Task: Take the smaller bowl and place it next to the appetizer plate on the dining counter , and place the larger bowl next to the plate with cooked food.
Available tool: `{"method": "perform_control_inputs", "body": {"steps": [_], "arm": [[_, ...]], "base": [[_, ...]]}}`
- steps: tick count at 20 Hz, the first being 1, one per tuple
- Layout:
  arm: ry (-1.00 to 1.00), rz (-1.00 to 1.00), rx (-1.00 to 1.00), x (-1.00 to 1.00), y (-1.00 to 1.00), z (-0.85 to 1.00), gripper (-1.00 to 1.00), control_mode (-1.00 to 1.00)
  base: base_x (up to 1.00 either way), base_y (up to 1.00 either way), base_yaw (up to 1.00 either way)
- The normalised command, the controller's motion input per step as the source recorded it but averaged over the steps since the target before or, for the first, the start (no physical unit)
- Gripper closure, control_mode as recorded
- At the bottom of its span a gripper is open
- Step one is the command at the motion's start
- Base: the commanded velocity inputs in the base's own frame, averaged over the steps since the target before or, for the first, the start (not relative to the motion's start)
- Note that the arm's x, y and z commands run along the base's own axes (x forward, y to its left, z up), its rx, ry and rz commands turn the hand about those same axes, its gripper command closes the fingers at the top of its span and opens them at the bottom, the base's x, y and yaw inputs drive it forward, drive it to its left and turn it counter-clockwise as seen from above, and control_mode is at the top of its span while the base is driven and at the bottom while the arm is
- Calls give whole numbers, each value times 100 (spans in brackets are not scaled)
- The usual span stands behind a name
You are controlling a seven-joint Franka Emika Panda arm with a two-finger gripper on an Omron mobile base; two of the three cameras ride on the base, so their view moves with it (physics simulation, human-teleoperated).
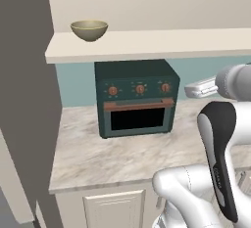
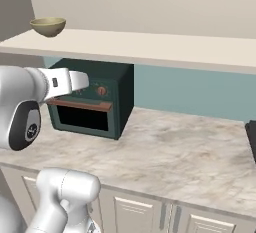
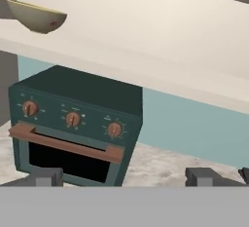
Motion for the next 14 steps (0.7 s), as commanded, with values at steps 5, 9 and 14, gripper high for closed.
{"method": "perform_control_inputs", "body": {"steps": [5,9,14], "arm": [[0,0,0,0,0,0,-100,100],[0,0,0,0,0,0,-100,100],[1,0,0,11,0,0,-100,-100]], "base": [[22,70,0],[33,48,0],[7,1,0]]}}
